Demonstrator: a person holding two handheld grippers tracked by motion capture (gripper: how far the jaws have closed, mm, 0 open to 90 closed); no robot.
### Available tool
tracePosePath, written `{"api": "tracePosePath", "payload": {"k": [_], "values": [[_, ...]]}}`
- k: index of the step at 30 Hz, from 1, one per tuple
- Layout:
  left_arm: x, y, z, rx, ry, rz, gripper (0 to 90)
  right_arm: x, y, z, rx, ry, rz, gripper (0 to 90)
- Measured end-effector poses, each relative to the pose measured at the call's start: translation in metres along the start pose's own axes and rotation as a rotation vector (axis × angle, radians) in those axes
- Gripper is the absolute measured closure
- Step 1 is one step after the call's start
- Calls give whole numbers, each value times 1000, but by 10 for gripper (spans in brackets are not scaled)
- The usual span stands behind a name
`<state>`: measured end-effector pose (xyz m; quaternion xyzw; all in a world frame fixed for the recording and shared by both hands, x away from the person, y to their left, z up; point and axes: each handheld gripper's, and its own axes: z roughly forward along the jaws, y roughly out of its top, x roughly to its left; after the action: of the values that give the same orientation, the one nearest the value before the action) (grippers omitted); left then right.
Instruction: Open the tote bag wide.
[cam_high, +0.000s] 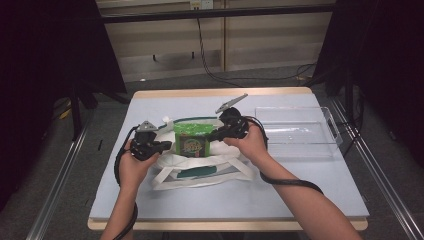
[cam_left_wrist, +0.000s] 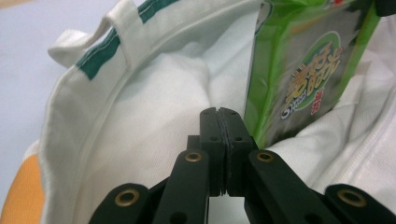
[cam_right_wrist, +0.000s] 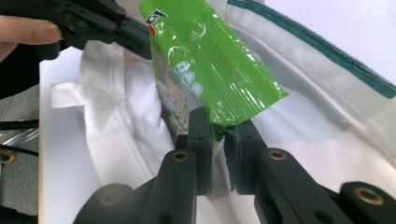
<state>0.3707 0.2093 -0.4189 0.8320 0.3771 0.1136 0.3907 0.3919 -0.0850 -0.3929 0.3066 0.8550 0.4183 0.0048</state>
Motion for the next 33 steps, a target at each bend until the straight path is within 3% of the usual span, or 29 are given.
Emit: {"api": "tracePosePath", "payload": {"k": [1, 3, 7, 9, 11, 17, 19, 26, 30, 33], "values": [[1, 1, -1, 11, -8, 21, 899, 0, 0, -1, 2, 3, -17, 806], [-1, 2, 1, -19, -19, 2, 899, 1, -1, -1, 4, 4, -23, 804], [-5, 4, 4, -15, -50, 37, 900, 2, -1, -2, 4, 2, -37, 800], [-8, 6, 6, -11, -36, 55, 900, 3, -1, -2, 7, 4, -50, 792], [-8, 6, 6, -25, -53, 38, 900, 3, -2, -3, 1, 9, -74, 779], [-13, 9, 7, -45, -79, 49, 900, 2, -3, -4, -5, 13, -102, 596], [-16, 12, 7, -59, -79, 65, 900, 3, -2, -4, -2, 14, -114, 583], [-22, 17, 8, -67, -62, 88, 900, 4, 1, -1, 35, 20, -168, 583], [-22, 17, 10, -71, -58, 82, 900, 4, 3, 0, 71, 16, -193, 674], [-22, 18, 9, -74, -40, 82, 874, 2, 2, -1, 95, 27, -184, 729]]}}
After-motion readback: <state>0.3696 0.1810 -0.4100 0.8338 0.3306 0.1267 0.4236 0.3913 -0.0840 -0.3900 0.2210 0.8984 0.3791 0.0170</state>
